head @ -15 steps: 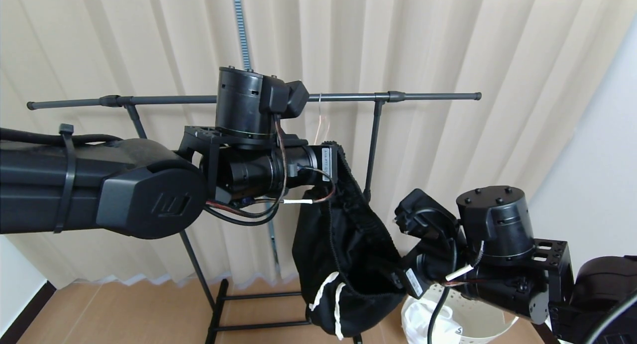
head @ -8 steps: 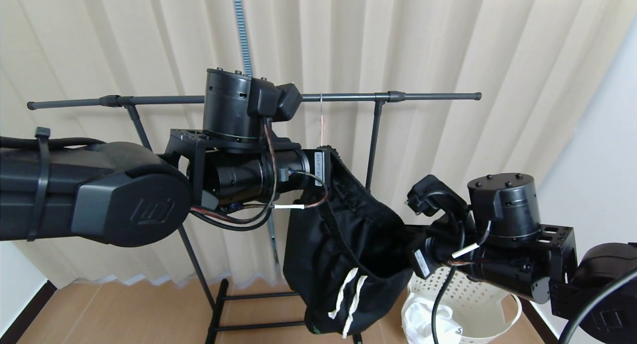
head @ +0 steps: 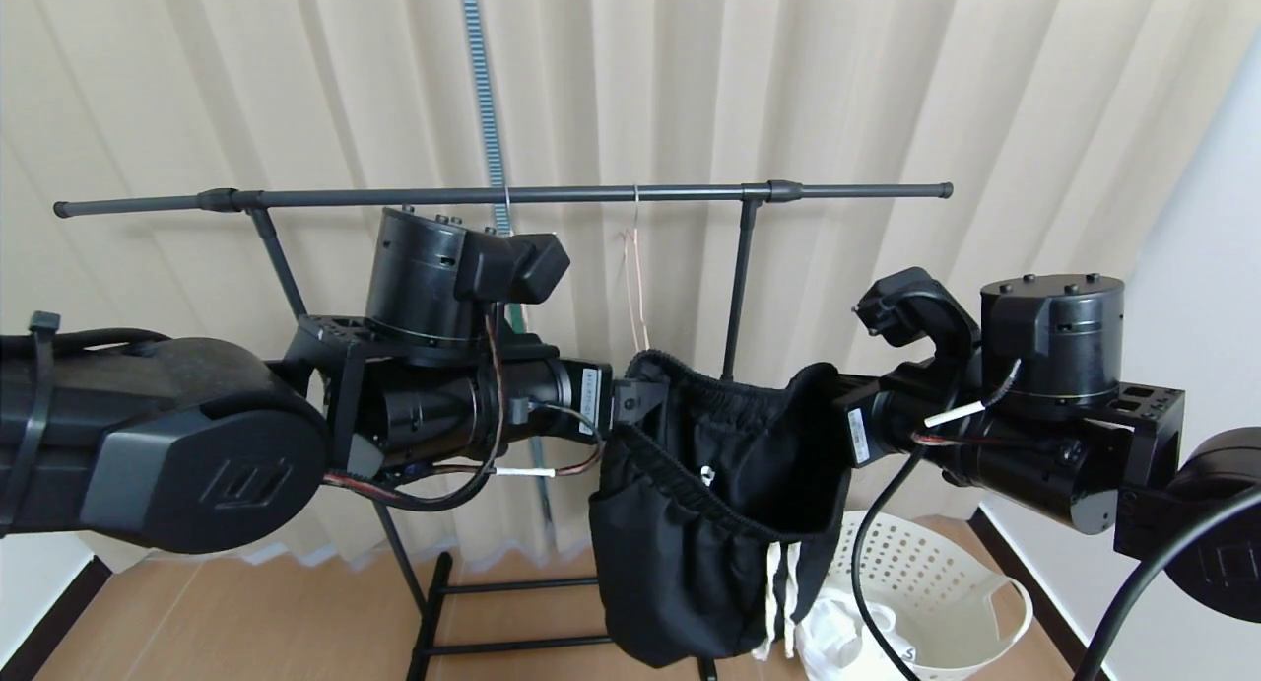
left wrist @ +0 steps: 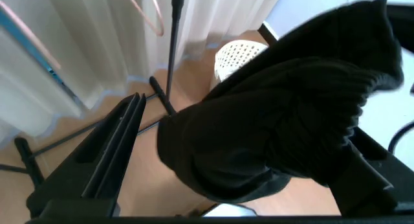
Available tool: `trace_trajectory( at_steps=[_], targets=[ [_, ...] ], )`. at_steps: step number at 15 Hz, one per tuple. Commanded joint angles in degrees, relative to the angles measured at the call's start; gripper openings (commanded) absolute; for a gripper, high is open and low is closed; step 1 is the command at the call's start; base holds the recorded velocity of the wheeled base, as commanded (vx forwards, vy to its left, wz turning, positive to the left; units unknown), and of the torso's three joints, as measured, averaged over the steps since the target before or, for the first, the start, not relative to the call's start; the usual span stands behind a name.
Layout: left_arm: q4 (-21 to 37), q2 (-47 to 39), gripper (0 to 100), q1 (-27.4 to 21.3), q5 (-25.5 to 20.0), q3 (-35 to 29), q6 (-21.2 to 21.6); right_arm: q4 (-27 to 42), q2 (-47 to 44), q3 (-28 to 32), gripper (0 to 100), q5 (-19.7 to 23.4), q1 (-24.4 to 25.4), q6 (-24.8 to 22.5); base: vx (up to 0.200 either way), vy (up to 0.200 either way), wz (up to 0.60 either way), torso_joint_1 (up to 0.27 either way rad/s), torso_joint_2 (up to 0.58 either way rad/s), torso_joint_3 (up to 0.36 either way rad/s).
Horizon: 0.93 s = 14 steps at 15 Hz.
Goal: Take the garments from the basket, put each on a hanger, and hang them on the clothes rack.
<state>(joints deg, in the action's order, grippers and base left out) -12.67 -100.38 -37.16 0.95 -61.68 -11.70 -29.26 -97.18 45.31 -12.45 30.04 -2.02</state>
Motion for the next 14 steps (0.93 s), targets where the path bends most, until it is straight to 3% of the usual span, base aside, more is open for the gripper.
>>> trace_trajectory(
  at_steps=[1, 4, 7, 9, 11, 12, 13, 14],
  targets=[
    [0.0, 2.7, 100, 1.7, -1.0, 3.2, 0.9, 0.0, 0.0, 0.5, 0, -0.2, -0.2, 0.0, 0.000, 0.000, 0.00, 0.000, 0.00, 0.000],
    [0.1, 6.4, 100, 5.3, -9.5, 7.5, 3.4, 0.0, -0.4, 1.4, 0, -2.4, -0.3, 0.0, 0.000, 0.000, 0.00, 0.000, 0.00, 0.000],
    [0.1, 9.1, 100, 12.0, -26.3, 9.6, 3.5, -0.1, -0.3, 1.4, 0, -4.3, -0.2, 0.0, 0.000, 0.000, 0.00, 0.000, 0.00, 0.000],
    [0.1, 9.2, 100, 15.7, -33.2, 9.8, 3.5, 0.0, 0.1, 1.3, 0, -4.4, -0.2, 0.0, 0.000, 0.000, 0.00, 0.000, 0.00, 0.000],
    [0.0, 8.6, 100, 17.6, -35.8, 9.1, 3.4, 0.0, 0.2, 1.1, 0, -4.4, -0.2, 0.0, 0.000, 0.000, 0.00, 0.000, 0.00, 0.000],
    [0.1, 7.1, 100, 17.7, -34.6, 8.0, 3.5, 0.0, 0.2, 1.1, 0, -4.4, -0.2, 0.0, 0.000, 0.000, 0.00, 0.000, 0.00, 0.000],
    [0.1, 5.2, 100, 17.6, -31.4, 6.7, 3.5, 0.0, 0.2, 1.2, 0, -4.4, -0.2, 0.0, 0.000, 0.000, 0.00, 0.000, 0.00, 0.000],
    [0.2, 1.6, 100, 17.2, -23.7, 3.9, 3.6, 0.0, 0.2, 1.2, 0, -4.5, -0.2, -0.1, 0.000, 0.000, 0.00, 0.000, 0.00, 0.000]
  ],
)
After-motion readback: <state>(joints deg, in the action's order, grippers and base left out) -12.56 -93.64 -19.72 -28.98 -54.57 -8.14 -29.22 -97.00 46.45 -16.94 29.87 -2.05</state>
